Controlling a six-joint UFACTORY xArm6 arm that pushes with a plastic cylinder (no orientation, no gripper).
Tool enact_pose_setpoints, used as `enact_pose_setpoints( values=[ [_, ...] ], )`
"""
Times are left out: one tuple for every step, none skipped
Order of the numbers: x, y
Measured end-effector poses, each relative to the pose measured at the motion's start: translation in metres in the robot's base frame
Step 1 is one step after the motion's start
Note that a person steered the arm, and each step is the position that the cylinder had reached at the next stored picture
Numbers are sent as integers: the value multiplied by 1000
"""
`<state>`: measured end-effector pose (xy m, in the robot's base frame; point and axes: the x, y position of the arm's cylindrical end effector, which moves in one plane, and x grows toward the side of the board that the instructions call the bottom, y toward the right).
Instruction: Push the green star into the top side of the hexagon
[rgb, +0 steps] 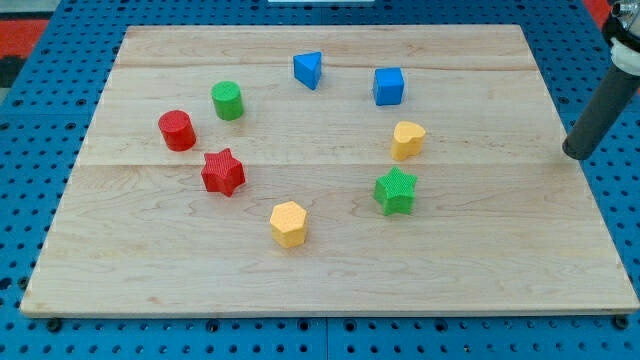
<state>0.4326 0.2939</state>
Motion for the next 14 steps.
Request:
enact_pose_setpoints(
  values=[
    [0,0],
    [-1,-1],
    [-3,-19],
    [8,-61],
    [5,-85],
    [0,-51],
    [-15,-24],
    [-15,-20],
    [-15,-20],
    [-24,-22],
    [-19,3],
    [-66,-22],
    [-108,-38],
    [-74,-113]
  ],
)
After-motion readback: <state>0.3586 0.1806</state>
